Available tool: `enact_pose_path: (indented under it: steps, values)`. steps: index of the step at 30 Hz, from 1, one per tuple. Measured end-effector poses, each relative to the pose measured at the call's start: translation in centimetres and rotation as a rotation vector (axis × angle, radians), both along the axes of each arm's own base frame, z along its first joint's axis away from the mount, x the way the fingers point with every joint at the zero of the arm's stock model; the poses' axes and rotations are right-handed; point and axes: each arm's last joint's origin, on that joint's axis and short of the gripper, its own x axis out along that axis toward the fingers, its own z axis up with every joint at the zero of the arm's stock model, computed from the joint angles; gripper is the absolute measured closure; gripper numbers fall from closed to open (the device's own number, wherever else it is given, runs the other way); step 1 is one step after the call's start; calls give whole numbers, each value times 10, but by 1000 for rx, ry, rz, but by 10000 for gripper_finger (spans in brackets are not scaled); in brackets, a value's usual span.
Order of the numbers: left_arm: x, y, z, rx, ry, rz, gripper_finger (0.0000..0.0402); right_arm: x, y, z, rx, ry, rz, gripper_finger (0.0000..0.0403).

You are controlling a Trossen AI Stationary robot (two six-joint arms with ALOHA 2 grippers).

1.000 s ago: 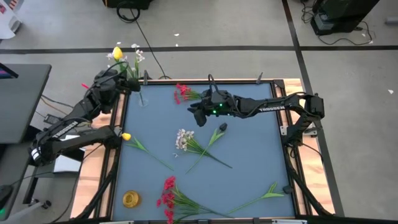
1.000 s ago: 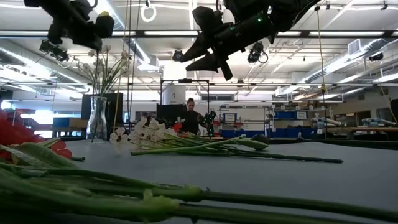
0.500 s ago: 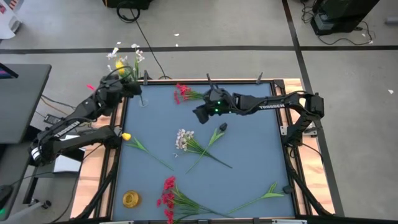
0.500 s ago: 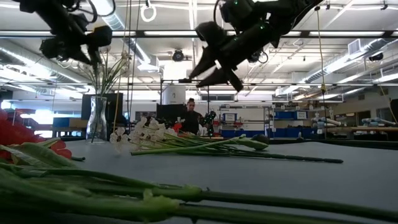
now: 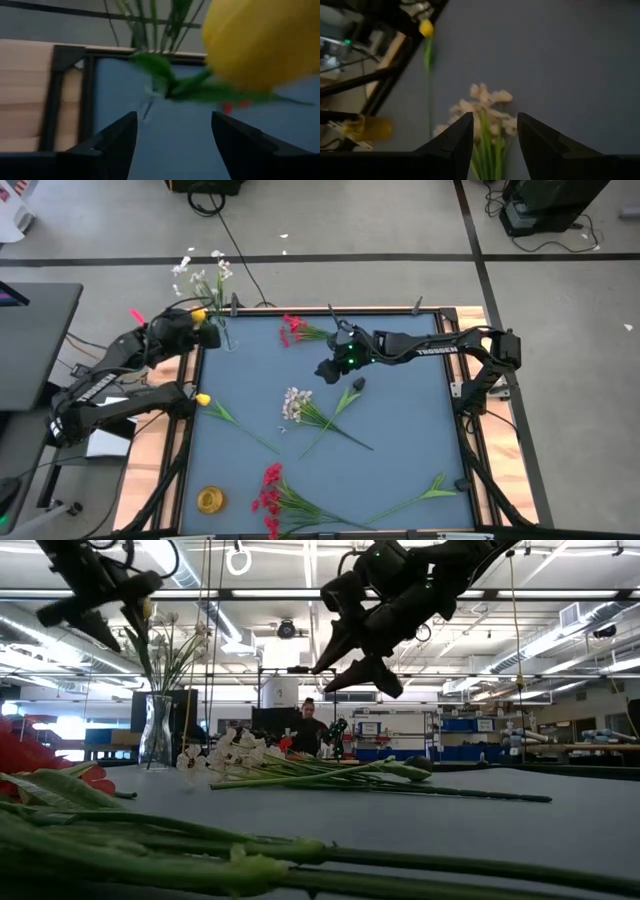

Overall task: Sort flowers into vase by color
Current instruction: Put the right yellow flower into the transparent vase, then put the yellow flower into the transparent vase

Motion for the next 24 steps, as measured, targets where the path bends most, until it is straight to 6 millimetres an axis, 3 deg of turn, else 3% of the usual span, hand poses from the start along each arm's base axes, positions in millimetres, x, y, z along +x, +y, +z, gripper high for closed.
enact_pose_path:
  steps: [10,17,20,24]
  values:
    - [-21,-18,48,-46,-68,12,144,-9,1,-10,-16,126,60,243]
    - [-12,-25,64,-32,-142,-448,174,-9,-3,-11,-181,142,112,243]
    - [-9,-28,64,-55,-164,-558,188,-9,-3,-11,-243,143,146,243]
    - [-6,-32,64,-103,-200,-666,197,-9,0,-11,-197,155,85,243]
